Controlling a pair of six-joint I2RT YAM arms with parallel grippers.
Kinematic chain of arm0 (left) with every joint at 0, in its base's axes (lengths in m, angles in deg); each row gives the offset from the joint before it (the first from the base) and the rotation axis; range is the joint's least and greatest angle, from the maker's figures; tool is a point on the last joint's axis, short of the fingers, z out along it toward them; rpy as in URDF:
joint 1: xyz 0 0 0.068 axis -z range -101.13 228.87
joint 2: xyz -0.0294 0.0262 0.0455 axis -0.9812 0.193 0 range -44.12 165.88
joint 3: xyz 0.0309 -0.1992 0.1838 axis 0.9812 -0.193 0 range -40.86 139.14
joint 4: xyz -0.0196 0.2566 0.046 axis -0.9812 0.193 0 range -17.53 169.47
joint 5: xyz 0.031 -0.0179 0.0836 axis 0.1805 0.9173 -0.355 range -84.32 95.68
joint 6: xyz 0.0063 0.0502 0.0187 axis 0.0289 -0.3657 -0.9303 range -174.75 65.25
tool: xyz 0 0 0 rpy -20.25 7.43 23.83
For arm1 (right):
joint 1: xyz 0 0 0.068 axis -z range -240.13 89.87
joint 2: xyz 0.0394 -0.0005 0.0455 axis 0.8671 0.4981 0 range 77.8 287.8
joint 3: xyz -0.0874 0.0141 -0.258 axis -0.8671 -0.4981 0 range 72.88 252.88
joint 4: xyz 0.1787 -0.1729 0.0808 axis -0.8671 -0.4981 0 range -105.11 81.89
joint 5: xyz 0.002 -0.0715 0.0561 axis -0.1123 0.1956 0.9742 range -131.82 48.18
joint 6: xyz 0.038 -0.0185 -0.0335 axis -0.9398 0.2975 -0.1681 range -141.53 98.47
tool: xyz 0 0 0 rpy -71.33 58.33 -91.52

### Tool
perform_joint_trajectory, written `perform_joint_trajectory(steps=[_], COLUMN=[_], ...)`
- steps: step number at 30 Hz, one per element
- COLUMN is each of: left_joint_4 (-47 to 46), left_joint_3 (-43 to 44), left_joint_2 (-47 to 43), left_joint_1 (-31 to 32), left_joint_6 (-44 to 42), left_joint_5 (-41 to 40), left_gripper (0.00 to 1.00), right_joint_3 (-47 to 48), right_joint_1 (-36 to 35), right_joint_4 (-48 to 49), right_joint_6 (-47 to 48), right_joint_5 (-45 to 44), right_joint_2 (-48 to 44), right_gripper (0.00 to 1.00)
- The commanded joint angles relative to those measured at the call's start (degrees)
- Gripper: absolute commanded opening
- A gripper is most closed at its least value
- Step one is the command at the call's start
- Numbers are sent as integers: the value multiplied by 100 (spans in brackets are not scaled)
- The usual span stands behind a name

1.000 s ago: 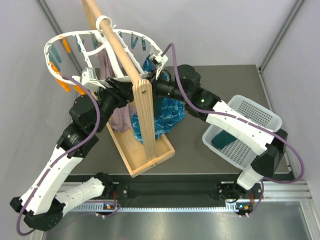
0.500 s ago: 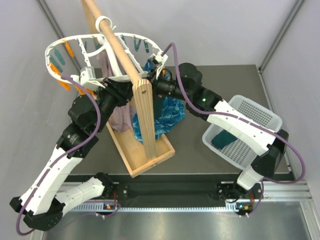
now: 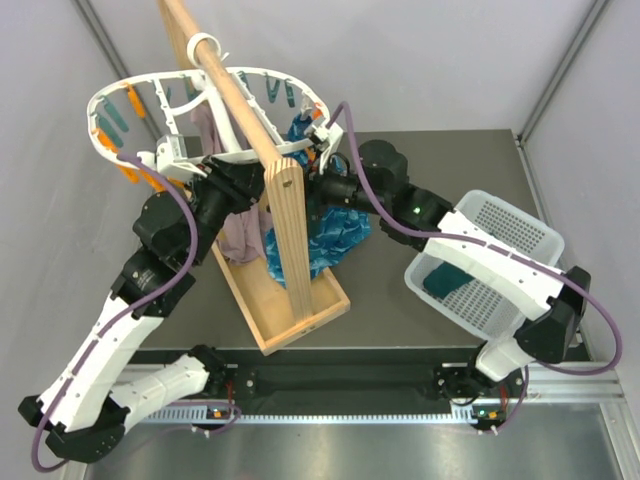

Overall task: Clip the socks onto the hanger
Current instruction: Open the clamp at the hanger.

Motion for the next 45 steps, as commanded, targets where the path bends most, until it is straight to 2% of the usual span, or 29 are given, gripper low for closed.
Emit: perform_joint_trajectory(steps=[1, 7, 13, 17, 19, 22, 24, 25, 27, 28, 30, 40, 42, 45], left_joint_4=[73, 73, 90, 117, 126, 161, 178, 187, 231, 231, 292, 433, 424, 416], left_joint_3=[-53, -115, -115, -132, -150, -141, -115, -106, -62, -44, 34, 219, 219, 220], left_joint_2=[-11, -73, -126, -161, -170, -161, -161, -161, -135, -117, -30, 94, 103, 112], left_joint_1=[-6, -6, -6, -6, -6, -6, -6, -6, -6, -6, -6, -6, -6, -6], left_joint_6=[199, 322, 401, 427, 436, 436, 419, 410, 436, 454, 445, 428, 401, 401], left_joint_5=[-45, 7, 7, 43, 43, 51, 60, 69, 60, 60, 87, 26, -10, -19], left_gripper=[0, 0, 0, 0, 0, 0, 0, 5, 21, 35, 45, 57, 56, 48], right_joint_3=[16, 86, 499, 578, 640, 701, 745, 824, 912, 1008, 1114, 1132, 1167, 1211], right_joint_1=[22, 13, 4, 4, 4, 4, -5, -22, -49, -92, -145, -207, -242, -277], right_joint_4=[282, 966, 976, 1108, 1135, 1057, 873, 836, 469, 371, 126, -324, -376, -438], right_joint_6=[-17, -324, -421, -491, -518, -500, -430, -378, -211, -149, 53, 528, 581, 651], right_joint_5=[-112, 432, 328, 266, 257, 240, 178, 161, 56, -84, -225, -595, -595, -622], right_joint_2=[-372, -241, 137, 260, 287, 304, 331, 331, 357, 366, 366, 261, 278, 278], right_gripper=[63, 61, 57, 49, 42, 0, 0, 0, 0, 0, 0, 0, 0, 0])
